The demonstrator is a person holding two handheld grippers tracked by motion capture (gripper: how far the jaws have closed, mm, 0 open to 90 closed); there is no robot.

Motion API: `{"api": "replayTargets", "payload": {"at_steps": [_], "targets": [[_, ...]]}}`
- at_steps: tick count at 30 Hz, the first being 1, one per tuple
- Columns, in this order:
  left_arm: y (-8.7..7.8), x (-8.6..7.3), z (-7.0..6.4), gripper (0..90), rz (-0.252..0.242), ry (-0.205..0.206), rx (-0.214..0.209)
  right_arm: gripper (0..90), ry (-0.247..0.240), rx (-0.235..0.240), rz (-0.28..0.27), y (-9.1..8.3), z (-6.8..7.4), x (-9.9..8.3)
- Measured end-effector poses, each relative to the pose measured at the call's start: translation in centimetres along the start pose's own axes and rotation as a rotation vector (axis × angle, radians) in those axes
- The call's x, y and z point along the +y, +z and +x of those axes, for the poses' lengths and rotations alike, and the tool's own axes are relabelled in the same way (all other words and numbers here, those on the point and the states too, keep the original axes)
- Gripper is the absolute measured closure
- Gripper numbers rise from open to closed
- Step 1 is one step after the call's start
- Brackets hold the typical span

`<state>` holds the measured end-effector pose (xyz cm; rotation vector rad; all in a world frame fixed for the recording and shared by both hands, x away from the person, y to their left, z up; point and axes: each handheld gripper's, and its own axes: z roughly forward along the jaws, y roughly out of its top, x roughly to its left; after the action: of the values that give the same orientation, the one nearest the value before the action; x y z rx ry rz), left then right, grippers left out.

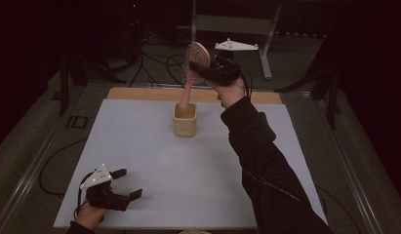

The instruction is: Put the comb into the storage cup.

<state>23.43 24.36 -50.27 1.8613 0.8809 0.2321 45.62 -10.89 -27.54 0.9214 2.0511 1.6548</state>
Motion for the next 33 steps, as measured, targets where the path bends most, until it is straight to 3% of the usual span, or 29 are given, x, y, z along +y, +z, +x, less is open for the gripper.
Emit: {"api": "replayTargets", "payload": {"at_steps": [8, 33], "targets": [[-0.2, 0.0, 0.1, 0.2, -0.008, 0.002, 0.007, 64.0, 0.009, -0.015, -0.013, 0.8, -0.1, -0.5], [-0.2, 0.0, 0.0, 0.2, -0.015, 0.012, -0.007, 64.1, 0.041, -0.028, 0.028, 2.9, -1.1, -3.9]]}}
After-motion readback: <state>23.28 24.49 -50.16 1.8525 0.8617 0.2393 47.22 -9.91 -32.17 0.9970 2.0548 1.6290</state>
